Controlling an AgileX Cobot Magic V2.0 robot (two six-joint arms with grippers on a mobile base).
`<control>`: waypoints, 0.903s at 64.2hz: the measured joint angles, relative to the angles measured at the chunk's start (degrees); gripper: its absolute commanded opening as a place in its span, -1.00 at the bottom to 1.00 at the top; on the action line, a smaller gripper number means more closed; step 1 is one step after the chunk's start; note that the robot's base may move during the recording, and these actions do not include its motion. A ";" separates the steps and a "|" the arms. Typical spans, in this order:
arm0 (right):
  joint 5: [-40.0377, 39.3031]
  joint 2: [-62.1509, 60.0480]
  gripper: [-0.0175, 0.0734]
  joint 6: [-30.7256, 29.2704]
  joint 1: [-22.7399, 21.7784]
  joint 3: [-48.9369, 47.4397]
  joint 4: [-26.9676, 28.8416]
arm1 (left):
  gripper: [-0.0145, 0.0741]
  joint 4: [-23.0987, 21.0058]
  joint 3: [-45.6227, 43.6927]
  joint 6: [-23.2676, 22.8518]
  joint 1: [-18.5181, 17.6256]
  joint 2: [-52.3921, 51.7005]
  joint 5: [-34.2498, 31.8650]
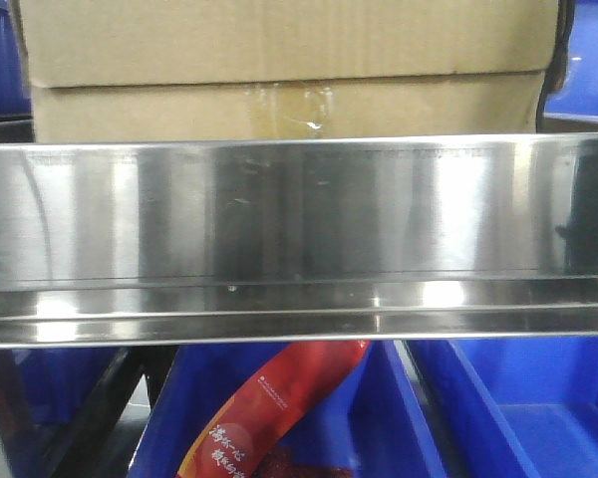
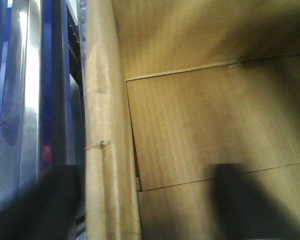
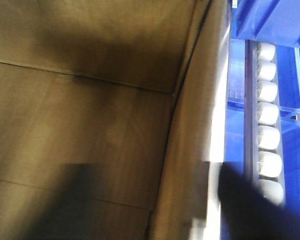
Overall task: Grab carton from right shelf to conveyor
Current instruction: 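Lift the carton off the shelf with both grippers, then pull the held carton back away from the shelf with both grippers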
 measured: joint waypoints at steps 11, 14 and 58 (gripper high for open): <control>0.09 0.00 -0.77 0.28 -0.27 0.00 -0.48 | -0.69 0.54 0.00 -0.26 0.26 0.00 0.35; 0.09 0.00 -0.77 0.43 -0.27 0.00 -0.48 | -0.70 0.54 0.00 -0.35 0.26 0.00 0.35; 0.35 -18.37 -0.77 1.76 4.37 6.97 -0.66 | -0.71 3.07 0.92 -1.48 -3.42 -16.06 1.29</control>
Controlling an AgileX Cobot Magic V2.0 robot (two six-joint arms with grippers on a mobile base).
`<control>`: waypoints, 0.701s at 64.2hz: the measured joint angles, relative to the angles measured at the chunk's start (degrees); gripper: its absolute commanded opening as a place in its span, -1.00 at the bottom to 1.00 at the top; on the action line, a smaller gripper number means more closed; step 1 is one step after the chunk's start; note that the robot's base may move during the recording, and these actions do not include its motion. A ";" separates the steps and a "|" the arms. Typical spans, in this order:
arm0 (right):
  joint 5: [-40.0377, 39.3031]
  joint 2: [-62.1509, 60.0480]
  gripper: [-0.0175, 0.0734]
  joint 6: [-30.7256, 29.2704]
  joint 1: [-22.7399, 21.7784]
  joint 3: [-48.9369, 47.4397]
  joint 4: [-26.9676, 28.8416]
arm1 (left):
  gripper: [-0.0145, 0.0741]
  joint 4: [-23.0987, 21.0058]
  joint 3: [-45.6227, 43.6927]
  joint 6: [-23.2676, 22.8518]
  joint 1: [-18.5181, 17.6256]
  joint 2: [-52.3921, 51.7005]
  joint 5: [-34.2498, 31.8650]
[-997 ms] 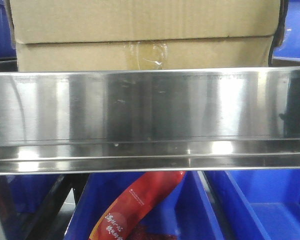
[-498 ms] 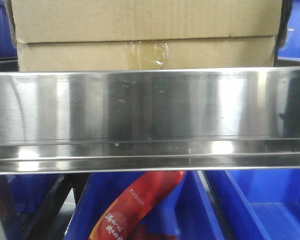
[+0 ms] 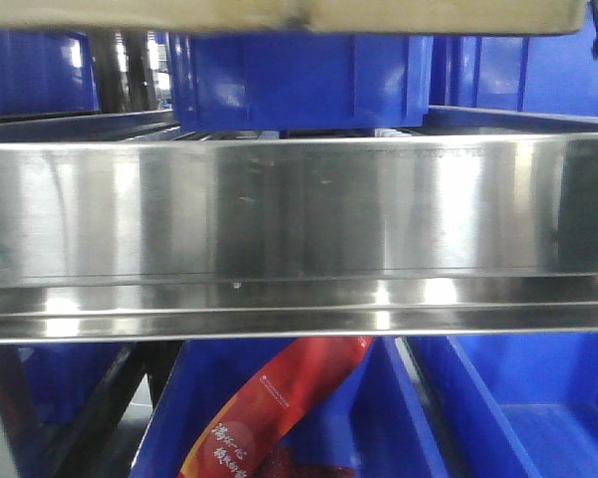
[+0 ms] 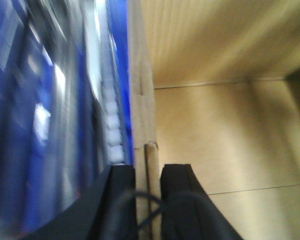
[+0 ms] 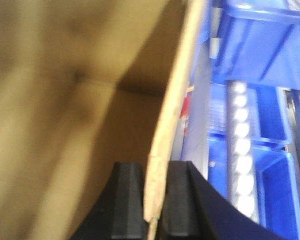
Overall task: Grab carton from right shelf to conveyor
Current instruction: 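Pull the held carton back away from the shelf with both grippers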
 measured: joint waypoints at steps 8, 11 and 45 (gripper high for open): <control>-0.22 -4.44 -0.77 0.27 1.73 6.50 -0.47 | -0.71 2.37 4.15 -0.11 -3.14 -4.23 1.30; -0.09 -5.75 -0.77 0.60 2.24 8.70 -0.47 | -0.71 2.75 6.56 -0.24 -4.56 -5.75 1.75; 1.12 -14.90 -0.77 1.25 2.65 17.21 0.37 | -0.71 2.67 20.86 -4.18 -10.56 -15.51 0.88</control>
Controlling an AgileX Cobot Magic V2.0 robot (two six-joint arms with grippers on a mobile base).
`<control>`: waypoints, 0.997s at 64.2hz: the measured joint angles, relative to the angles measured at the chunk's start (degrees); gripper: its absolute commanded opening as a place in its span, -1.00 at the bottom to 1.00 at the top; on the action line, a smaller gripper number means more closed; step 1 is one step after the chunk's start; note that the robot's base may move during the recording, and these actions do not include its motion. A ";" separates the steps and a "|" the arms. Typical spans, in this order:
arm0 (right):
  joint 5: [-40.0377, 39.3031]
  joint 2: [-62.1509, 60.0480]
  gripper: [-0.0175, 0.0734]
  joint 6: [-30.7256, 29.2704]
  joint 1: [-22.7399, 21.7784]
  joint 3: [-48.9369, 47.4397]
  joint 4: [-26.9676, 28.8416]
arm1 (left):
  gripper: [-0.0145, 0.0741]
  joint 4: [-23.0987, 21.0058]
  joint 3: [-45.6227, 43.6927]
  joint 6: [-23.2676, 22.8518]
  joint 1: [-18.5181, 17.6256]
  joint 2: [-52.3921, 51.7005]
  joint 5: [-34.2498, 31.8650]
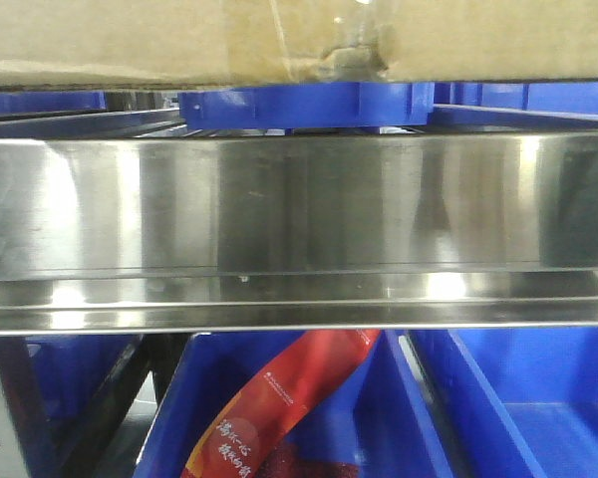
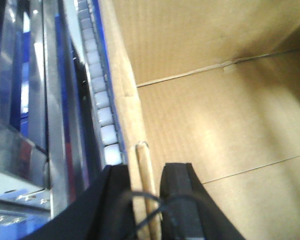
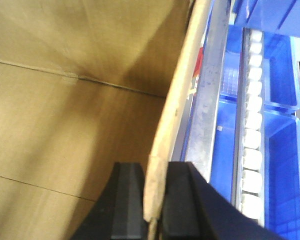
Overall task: Grab carton from right shelf to conveyor
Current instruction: 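Pull the held carton back away from the shelf with both grippers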
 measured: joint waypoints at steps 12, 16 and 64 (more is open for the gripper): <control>0.00 0.00 -0.77 0.13 0.00 0.11 0.00 | -0.71 0.00 0.20 0.00 0.00 0.00 0.00; 0.00 0.00 -0.77 0.13 0.00 0.11 0.00 | -0.71 0.00 0.20 0.00 0.00 0.00 0.00; 0.00 0.00 -0.77 0.13 0.00 0.11 0.00 | -0.71 0.00 0.24 -0.11 0.00 0.00 0.00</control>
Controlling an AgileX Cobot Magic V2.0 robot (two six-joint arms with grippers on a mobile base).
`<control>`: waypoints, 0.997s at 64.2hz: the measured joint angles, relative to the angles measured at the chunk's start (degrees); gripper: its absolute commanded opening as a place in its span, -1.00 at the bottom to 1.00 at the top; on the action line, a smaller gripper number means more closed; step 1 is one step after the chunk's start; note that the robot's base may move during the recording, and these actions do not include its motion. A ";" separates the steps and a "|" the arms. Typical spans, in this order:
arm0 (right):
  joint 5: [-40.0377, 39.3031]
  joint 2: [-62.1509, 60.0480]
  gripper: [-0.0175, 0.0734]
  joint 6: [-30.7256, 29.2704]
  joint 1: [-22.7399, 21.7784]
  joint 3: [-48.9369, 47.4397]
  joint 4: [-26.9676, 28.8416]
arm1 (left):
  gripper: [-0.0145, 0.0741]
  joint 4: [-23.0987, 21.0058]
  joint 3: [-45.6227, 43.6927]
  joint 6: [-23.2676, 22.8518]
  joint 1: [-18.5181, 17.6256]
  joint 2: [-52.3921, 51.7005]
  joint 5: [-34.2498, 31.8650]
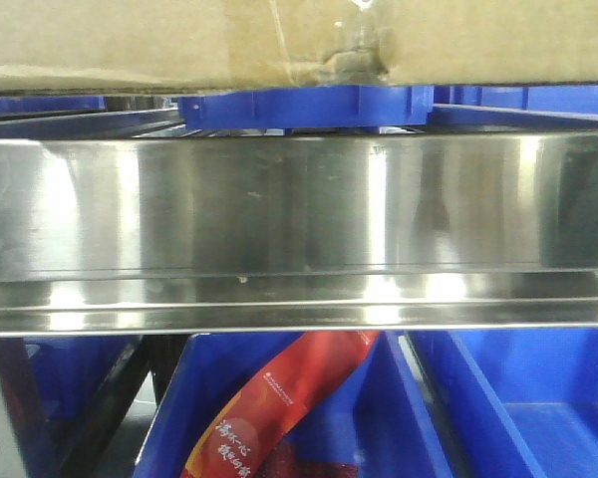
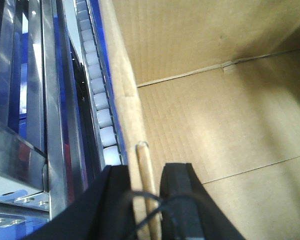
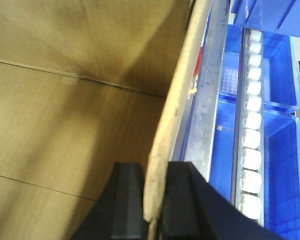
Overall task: Grab carton from right shelf to conveyor
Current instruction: 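Pull the held carton back away from the shelf with both grippers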
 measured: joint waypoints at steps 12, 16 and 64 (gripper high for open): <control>0.00 0.00 -0.77 0.00 0.00 0.00 0.00 | -0.71 0.00 0.00 0.00 0.00 0.00 0.00; 0.00 0.00 -0.77 0.00 0.00 0.00 0.00 | -0.71 0.00 0.00 0.00 0.00 0.00 0.00; 0.00 0.00 -0.77 0.00 0.00 0.00 0.21 | -0.71 0.11 0.10 0.00 -0.09 -0.16 0.00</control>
